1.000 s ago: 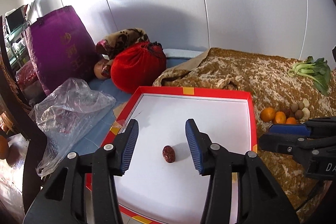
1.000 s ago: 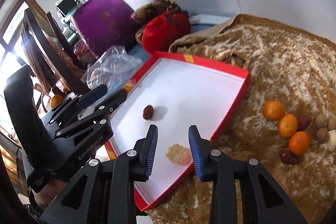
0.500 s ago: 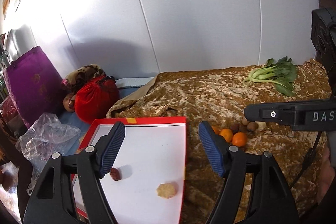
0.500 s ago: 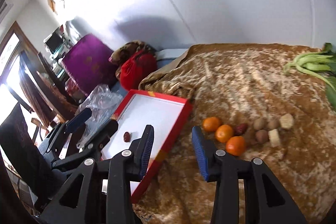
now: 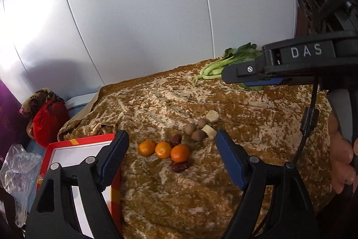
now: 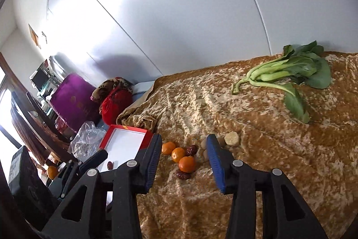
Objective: Organize fruits
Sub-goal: 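Return to the pile, left gripper grasps a red date while right grasps a yam piece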
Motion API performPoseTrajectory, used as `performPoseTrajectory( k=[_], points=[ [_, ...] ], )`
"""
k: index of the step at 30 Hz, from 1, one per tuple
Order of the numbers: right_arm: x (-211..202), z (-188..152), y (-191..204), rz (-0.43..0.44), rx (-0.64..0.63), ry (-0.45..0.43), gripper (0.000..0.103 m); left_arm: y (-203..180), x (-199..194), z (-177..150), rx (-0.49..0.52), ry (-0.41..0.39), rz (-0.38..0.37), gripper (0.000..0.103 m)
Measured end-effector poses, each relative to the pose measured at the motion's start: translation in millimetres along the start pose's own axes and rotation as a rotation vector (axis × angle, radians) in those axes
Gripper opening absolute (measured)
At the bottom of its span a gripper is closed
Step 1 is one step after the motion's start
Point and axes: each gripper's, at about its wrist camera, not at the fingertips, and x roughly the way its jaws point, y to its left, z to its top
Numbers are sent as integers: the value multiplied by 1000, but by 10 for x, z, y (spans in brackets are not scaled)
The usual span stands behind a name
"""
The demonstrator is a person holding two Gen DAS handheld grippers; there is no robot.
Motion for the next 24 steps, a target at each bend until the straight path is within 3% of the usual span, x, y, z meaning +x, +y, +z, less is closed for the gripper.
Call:
performPoseTrajectory(
  k=[14,17,19,24],
  points=[
    [-128,44,-260,-34,40,-18,44,-134,81,20,49,8,14,81],
    [-45,46,-269,-72,34,7,50,65,281,-67,36,113,13,84],
    [67,42,-319,-110,49,47,52,278,489,-179,18,215,60,84],
    [598,-101,-528,-194,106,249,51,648,702,-381,-26,321,96,84]
  ],
)
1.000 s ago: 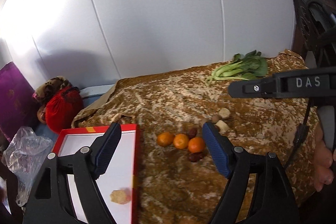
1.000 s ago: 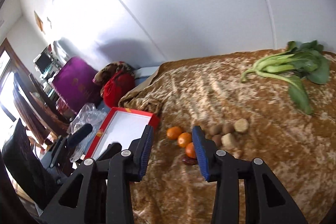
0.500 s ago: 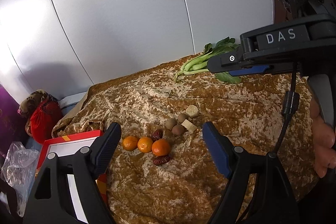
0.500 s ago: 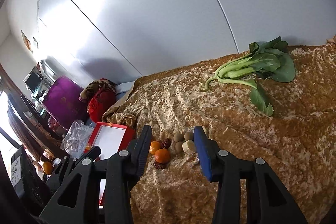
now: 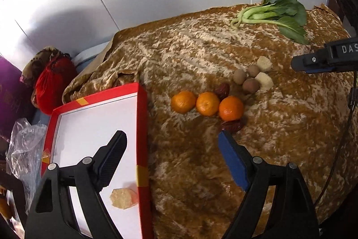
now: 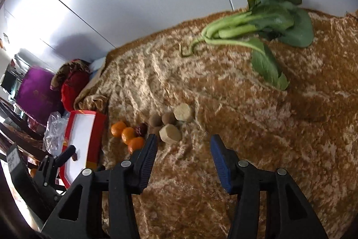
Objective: Organize fruits
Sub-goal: 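Return to the pile, left gripper grasps a red date while right grasps a yam piece, then carry both items into the white tray and open both grippers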
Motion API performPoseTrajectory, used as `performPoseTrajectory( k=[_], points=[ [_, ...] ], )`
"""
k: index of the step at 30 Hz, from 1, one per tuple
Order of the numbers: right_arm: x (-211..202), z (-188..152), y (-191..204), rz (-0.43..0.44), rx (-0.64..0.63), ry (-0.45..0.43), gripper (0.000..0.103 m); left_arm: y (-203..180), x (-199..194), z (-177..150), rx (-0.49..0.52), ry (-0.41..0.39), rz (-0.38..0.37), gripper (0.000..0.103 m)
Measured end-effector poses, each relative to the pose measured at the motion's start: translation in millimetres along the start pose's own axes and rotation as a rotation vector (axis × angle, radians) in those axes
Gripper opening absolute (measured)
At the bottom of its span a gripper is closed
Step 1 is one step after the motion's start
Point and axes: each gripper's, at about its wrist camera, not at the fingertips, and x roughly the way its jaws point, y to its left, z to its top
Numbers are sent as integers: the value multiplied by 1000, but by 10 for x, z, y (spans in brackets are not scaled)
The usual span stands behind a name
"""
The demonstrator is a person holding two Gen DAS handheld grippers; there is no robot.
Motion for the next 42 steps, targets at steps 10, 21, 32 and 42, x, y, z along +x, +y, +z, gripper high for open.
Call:
performPoseTrajectory(
  k=[10,21,32,42],
  points=[
    [596,47,203,6,9,121,51,-171,224,95,16,54,-164,84],
    [817,61,345,-57,-22,145,32,-361,487,137,62,100,-301,75],
    [564,86,243,12,17,134,29,-442,610,141,76,128,-386,39],
    [427,52,243,58,39,118,29,-418,559,85,84,116,-435,14]
  ],
)
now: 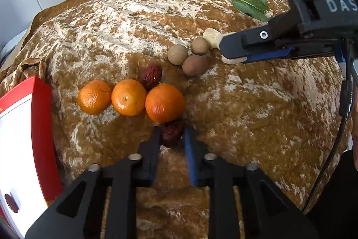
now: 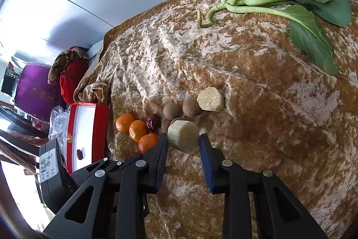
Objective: Organize fruits
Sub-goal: 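Carry both items into the white tray and open both grippers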
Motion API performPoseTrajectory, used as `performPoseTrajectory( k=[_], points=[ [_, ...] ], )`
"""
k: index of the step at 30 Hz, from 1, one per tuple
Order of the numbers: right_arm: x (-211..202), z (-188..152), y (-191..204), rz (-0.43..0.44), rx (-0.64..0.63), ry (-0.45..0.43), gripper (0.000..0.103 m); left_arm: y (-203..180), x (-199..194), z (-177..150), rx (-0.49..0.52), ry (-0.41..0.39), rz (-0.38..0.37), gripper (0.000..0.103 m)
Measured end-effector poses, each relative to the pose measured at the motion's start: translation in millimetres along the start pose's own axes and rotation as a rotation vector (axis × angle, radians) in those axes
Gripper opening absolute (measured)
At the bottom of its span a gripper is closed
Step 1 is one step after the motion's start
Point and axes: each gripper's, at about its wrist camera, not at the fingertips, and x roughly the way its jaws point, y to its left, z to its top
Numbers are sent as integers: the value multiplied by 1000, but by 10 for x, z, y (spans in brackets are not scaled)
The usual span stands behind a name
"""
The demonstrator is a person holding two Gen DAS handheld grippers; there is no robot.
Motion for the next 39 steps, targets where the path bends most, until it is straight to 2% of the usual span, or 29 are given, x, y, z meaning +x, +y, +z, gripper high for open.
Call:
performPoseTrajectory(
  k=[6,11,13,17,22,28,33,39],
  points=[
    [-45,-62,190,104,-41,10,29,8,-343,-155,15,-55,-10,14],
    [5,-123,391,154,-67,10,29,232,-646,-288,-41,-103,-4,14],
    [47,-153,478,192,-77,23,29,353,-844,-363,-65,-140,19,14],
    [160,-253,741,241,-132,49,29,684,-1097,-461,-144,-194,129,14],
    [379,-452,1224,327,-226,96,29,1213,-1172,-630,-280,-171,243,14],
    [572,-764,1789,384,-368,131,29,1455,-1184,-871,-352,-138,289,14],
    [745,-964,2015,338,-439,156,29,1522,-1144,-1007,-354,-88,319,14],
    [829,-1031,2004,311,-447,176,32,1581,-1155,-1036,-369,-70,345,14]
  ],
)
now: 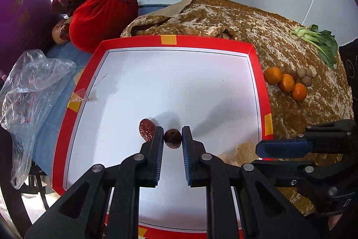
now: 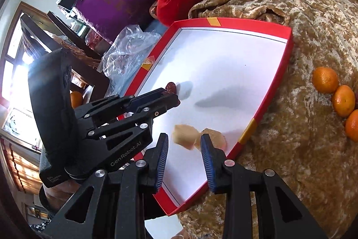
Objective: Organize fruits
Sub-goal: 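Carry both items into the white tray and open both grippers, then move back to the pile and grasp a mandarin with the right gripper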
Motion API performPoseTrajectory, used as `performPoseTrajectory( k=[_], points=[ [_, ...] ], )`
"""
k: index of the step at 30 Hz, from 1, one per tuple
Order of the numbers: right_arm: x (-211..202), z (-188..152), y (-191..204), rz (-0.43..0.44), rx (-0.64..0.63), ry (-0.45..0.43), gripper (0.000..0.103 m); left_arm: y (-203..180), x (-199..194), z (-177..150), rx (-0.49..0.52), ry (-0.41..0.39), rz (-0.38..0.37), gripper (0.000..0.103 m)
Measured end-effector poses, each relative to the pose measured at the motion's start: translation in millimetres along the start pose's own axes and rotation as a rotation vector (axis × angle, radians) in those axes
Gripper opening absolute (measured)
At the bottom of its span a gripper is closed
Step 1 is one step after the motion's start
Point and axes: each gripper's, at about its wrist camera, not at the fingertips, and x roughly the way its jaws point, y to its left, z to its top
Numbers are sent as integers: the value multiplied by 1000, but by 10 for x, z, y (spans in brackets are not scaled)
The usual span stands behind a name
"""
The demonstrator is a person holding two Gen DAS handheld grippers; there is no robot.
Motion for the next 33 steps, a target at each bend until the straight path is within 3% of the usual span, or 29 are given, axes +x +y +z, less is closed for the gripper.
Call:
performPoseTrajectory(
  k=[3,7,9,12,17,22,30,33],
  points=[
    [-51,17,-40,21,21,-9,34,-2,-21,31,-7,-13,9,15],
    [-324,80,-163,12,52,-79,34,-137,-134,119,14,-72,-53,17],
    [-512,118,-300,4,85,-120,35,-285,-181,172,56,-99,-73,23],
    [-821,142,-634,-27,175,-177,36,-578,-217,219,143,-121,-104,24],
    [-1144,23,-1212,-131,322,-178,38,-1107,-176,227,286,-102,-149,24],
    [-1109,-45,-1445,-166,369,-141,39,-1392,-121,252,322,-87,-160,24],
    [-861,90,-1415,-341,310,-105,63,-1325,-26,239,308,-56,-151,24],
    [-798,101,-1477,-347,312,-80,64,-1296,-39,230,307,-57,-154,24]
  ],
)
